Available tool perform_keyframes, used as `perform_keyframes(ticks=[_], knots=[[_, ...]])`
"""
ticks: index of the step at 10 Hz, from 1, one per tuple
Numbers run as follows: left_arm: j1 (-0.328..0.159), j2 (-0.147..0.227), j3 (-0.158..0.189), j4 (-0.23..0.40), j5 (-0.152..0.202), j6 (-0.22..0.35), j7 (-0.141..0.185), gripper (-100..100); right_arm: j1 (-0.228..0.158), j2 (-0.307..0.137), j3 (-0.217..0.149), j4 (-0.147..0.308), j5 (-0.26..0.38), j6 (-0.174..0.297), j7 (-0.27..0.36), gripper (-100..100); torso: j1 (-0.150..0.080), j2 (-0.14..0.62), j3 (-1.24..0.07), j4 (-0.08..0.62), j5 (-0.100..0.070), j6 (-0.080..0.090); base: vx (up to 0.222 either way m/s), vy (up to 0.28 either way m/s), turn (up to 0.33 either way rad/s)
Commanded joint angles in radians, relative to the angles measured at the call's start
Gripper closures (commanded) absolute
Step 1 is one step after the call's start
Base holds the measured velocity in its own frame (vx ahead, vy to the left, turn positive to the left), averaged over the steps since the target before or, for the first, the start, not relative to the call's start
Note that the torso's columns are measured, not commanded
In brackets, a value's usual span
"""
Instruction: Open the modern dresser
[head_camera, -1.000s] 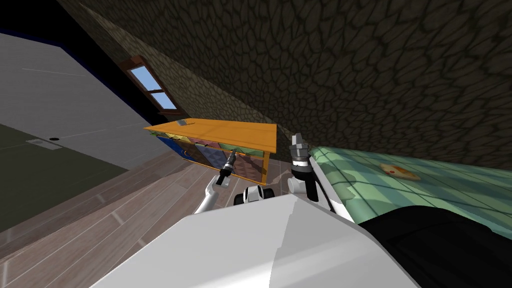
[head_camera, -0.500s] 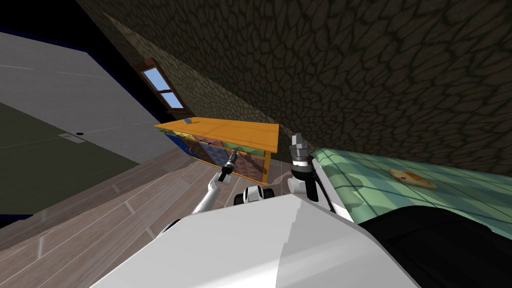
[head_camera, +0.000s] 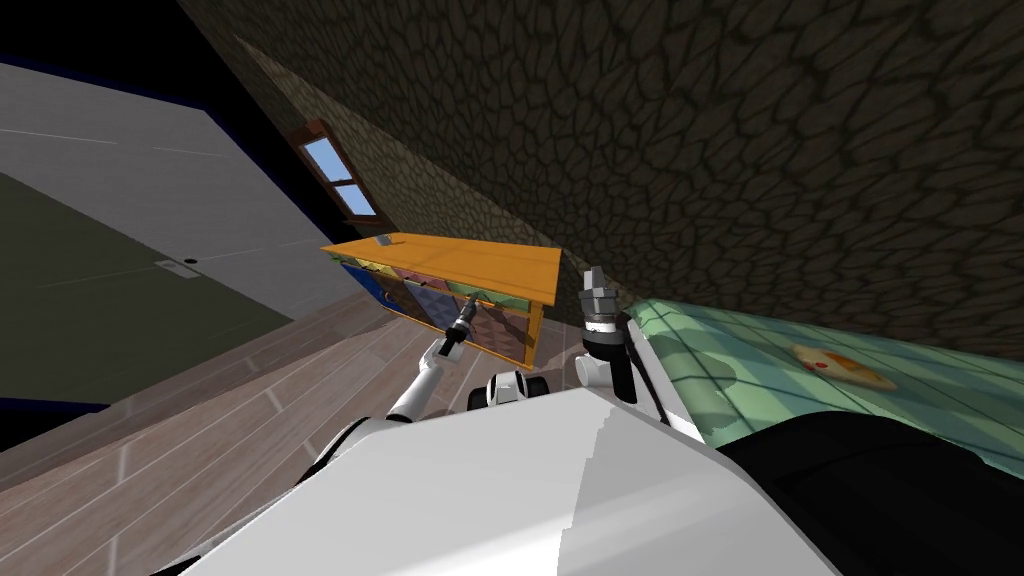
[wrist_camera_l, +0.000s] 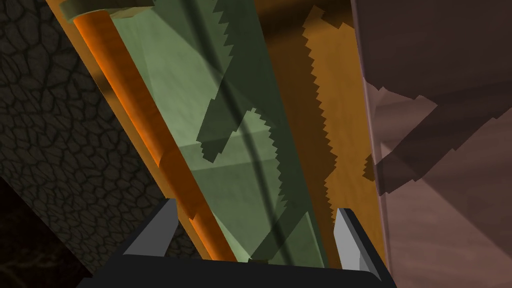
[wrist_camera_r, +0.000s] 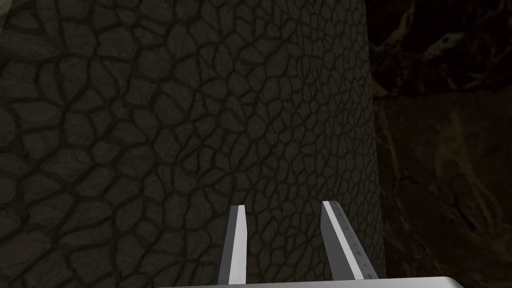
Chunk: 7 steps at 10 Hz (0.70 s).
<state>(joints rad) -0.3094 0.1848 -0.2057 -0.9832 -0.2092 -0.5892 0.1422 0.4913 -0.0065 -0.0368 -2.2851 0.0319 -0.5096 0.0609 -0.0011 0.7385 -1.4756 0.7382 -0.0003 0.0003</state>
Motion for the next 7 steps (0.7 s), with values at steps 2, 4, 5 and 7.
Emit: perform_keyframes(ticks=[2,4,5,7], knots=[[-0.081,0.006,-0.005,0.101,0.0,-0.045,0.026,-100,0.0,0.0,0.0,0.0,0.0,0.0,0.0,0,0.002,-0.001,-0.001,0.0,0.001,0.0,-0.018,-0.014,0.087],[-0.115,0.006,-0.005,0.173,0.0,-0.045,0.026,-100,0.0,0.0,0.0,0.0,0.0,0.0,0.0,0,0.0,0.0,0.0,0.0,0.0,0.0,-0.026,-0.029,0.041],[-0.159,0.008,-0.011,0.205,-0.001,-0.082,0.046,-100,0.0,0.0,0.0,0.0,0.0,0.0,0.0,0,0.001,-0.001,0.0,0.0,0.0,0.0,-0.03,-0.029,0.216],[-0.196,0.008,-0.011,0.255,-0.001,-0.082,0.046,-100,0.0,0.0,0.0,0.0,0.0,0.0,0.0,0,0.001,0.0,0.0,0.0,0.0,0.0,-0.024,-0.028,0.024]])
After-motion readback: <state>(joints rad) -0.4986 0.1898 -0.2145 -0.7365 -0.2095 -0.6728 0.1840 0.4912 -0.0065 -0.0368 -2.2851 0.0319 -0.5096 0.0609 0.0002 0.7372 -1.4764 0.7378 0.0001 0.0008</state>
